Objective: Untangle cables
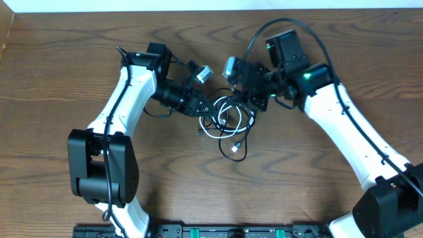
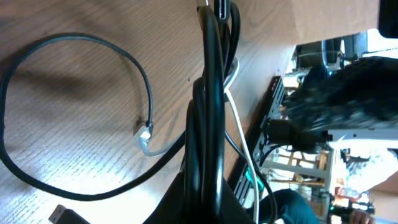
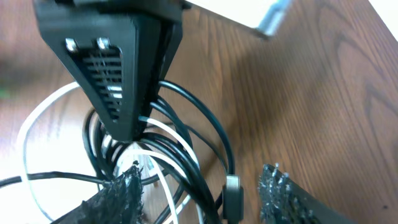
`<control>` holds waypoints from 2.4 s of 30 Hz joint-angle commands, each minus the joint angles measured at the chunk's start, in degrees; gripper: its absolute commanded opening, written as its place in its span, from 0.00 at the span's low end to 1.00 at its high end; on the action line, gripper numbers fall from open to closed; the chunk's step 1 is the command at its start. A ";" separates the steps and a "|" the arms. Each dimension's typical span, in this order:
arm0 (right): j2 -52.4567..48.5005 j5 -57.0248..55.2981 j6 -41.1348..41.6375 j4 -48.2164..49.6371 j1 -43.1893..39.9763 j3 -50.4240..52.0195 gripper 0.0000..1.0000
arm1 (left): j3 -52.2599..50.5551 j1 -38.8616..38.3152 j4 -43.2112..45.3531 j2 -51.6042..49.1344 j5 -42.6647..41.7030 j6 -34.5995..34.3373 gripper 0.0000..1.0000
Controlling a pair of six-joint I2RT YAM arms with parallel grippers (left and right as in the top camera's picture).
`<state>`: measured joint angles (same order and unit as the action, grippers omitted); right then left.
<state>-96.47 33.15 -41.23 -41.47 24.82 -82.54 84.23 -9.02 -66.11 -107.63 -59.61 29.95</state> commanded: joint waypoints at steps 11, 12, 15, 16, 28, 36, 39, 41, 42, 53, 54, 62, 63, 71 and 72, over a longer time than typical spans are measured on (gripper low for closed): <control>1.20 -5.16 -4.28 -4.63 3.04 -0.90 0.41 | 0.37 0.22 0.13 -0.59 -10.58 6.43 0.08; 1.20 -5.14 -4.28 -4.63 3.04 -0.90 0.40 | 0.37 0.22 0.13 -0.59 -11.69 6.43 0.08; 1.20 -5.16 -4.28 -4.66 3.04 -0.90 0.22 | 0.37 0.22 0.11 -0.59 -15.04 6.40 0.08; 1.20 -5.16 -4.28 -4.66 3.04 -0.90 0.18 | 0.37 0.22 0.13 -0.59 -15.89 6.40 0.08; 1.20 -5.16 -4.26 -8.41 3.04 -0.90 0.17 | 0.37 0.22 0.46 -0.59 -18.45 5.86 0.08; 1.20 -2.29 -4.26 -9.79 3.04 -0.90 0.25 | 0.37 0.22 0.90 -0.59 -18.45 5.29 0.08; 1.20 -0.07 -4.26 -9.99 3.04 -0.90 0.24 | 0.37 0.22 0.87 -0.59 -18.47 5.14 0.08; 1.20 0.24 -4.26 -10.23 3.04 -0.90 0.18 | 0.37 0.22 0.87 -0.59 -18.47 5.14 0.08; 1.20 0.22 -4.26 -10.38 3.04 -0.90 0.09 | 0.37 0.22 0.87 -0.59 -18.47 5.14 0.08; 3.48 3.56 -2.10 -7.52 1.97 -0.94 0.01 | 0.37 0.28 3.54 -0.59 -16.28 2.29 0.08; 4.22 5.05 -2.10 -7.15 1.46 -0.94 0.01 | 0.37 0.35 5.09 -0.59 -14.93 -0.72 0.08; 8.00 14.36 -2.10 -7.21 -4.33 -0.94 0.01 | 0.37 0.72 17.57 -0.59 -2.99 -26.51 0.08; 7.98 15.34 -2.12 -7.17 -4.85 -0.92 0.01 | 0.37 0.72 18.93 -0.59 -0.70 -30.38 0.08; 7.98 35.26 -2.14 -4.11 -12.83 -0.92 0.01 | 0.37 0.70 22.95 -0.59 16.83 -50.42 0.07; 7.98 38.97 -2.10 -3.50 -14.62 -0.94 0.01 | 0.37 0.70 22.91 -0.59 16.83 -50.42 0.08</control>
<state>-89.21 57.58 -43.77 -45.78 13.34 -82.61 84.23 -8.73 -43.24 -107.63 -50.48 -14.35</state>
